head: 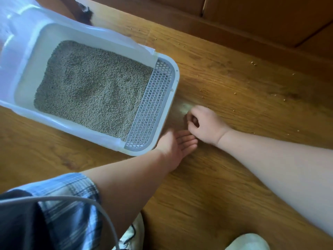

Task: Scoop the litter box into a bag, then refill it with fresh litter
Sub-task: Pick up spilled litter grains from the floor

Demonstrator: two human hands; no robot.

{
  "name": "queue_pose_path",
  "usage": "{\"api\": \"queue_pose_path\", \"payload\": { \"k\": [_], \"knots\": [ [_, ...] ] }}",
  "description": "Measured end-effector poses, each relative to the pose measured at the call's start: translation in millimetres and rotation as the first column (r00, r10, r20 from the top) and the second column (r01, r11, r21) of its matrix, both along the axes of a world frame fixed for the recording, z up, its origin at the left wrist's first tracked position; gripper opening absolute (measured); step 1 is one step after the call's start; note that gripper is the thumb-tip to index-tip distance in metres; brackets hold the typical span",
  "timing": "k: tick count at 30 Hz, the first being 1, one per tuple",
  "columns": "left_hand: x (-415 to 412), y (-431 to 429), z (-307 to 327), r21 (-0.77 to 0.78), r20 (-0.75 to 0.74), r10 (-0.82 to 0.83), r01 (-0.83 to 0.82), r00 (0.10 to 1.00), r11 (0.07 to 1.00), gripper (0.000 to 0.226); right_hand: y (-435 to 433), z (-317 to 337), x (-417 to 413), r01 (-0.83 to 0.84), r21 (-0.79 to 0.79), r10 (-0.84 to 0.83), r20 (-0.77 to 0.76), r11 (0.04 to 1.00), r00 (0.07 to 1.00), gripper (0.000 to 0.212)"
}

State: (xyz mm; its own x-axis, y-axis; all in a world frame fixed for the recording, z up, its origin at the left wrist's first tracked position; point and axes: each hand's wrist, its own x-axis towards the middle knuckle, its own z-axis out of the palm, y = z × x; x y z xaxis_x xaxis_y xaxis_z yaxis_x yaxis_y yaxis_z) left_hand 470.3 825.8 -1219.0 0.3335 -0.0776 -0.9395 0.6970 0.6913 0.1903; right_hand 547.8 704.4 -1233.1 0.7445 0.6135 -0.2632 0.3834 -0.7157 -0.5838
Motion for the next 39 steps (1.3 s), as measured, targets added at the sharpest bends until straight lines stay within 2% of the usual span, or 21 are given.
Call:
{"api": "queue_pose_path", "payload": {
  "k": [2, 5, 8, 11, 14, 17, 25, 28, 32, 33, 34, 36, 39],
  "knots": [
    [7.1, -6.0, 0.6, -0.034, 0.020, 0.100, -0.099, 0.995, 0.994, 0.046, -4.5, 13.2, -3.5, -0.083, 0.069, 0.084, -0.010, 0.994, 0.996, 0.004],
    [16.3, -12.3, -2.8, -0.068, 0.030, 0.263, -0.261, 0.964, 0.963, 0.044, -12.9, 24.8, -4.2, -0.185, 0.091, 0.187, -0.013, 0.979, 0.982, 0.014],
    [16.5, -17.9, -5.7, -0.124, 0.040, 0.343, -0.336, 0.938, 0.934, 0.055, -15.9, 14.9, 15.3, -0.019, 0.114, 0.013, 0.048, 0.993, 0.999, 0.014],
    [11.3, -22.4, -3.0, -0.130, 0.027, 0.364, -0.358, 0.931, 0.925, 0.054, -3.4, -0.4, 38.2, 0.126, 0.057, -0.130, 0.057, 0.990, 0.990, 0.014],
    [3.6, -22.2, 0.7, -0.150, 0.027, 0.392, -0.384, 0.920, 0.911, 0.055, 12.0, -10.6, 44.9, 0.063, -0.005, -0.063, 0.028, 0.998, 0.998, 0.015],
    [-5.4, -22.2, 4.1, -0.165, 0.019, 0.409, -0.400, 0.912, 0.901, 0.056, 17.4, -14.0, 44.2, 0.010, -0.001, -0.010, 0.012, 1.000, 1.000, 0.013],
    [-17.1, -29.6, 6.8, -0.171, -0.001, 0.485, -0.478, 0.874, 0.861, 0.055, 26.0, -16.1, 45.1, -0.020, -0.064, 0.024, 0.071, 0.998, 0.997, 0.011],
    [-11.2, -28.5, 7.3, -0.160, 0.011, 0.480, -0.472, 0.877, 0.867, 0.055, 19.9, -6.6, 39.1, -0.028, 0.020, 0.027, 0.033, 0.999, 0.999, 0.006],
    [0.6, -27.3, 5.3, -0.162, 0.060, 0.450, -0.436, 0.891, 0.885, 0.051, -7.2, 17.0, 12.0, -0.224, 0.111, 0.232, -0.065, 0.968, 0.970, 0.010],
    [3.5, -28.0, 5.7, -0.163, 0.069, 0.444, -0.429, 0.894, 0.889, 0.052, -15.0, 18.8, 8.8, -0.221, 0.124, 0.229, -0.058, 0.967, 0.972, 0.013],
    [6.0, -29.6, 6.2, -0.158, 0.071, 0.433, -0.418, 0.899, 0.894, 0.053, -21.5, 17.0, 9.7, -0.159, 0.142, 0.165, -0.033, 0.977, 0.986, 0.016],
    [8.8, -32.4, 9.0, -0.142, 0.058, 0.411, -0.399, 0.910, 0.906, 0.055, -29.7, 10.9, 19.6, 0.080, 0.155, -0.084, 0.019, 0.985, 0.996, 0.018],
    [9.2, -35.3, 14.4, -0.134, 0.044, 0.398, -0.390, 0.916, 0.911, 0.055, -31.7, 2.2, 42.4, 0.365, 0.050, -0.367, 0.034, 0.930, 0.930, 0.014]
  ]
}}
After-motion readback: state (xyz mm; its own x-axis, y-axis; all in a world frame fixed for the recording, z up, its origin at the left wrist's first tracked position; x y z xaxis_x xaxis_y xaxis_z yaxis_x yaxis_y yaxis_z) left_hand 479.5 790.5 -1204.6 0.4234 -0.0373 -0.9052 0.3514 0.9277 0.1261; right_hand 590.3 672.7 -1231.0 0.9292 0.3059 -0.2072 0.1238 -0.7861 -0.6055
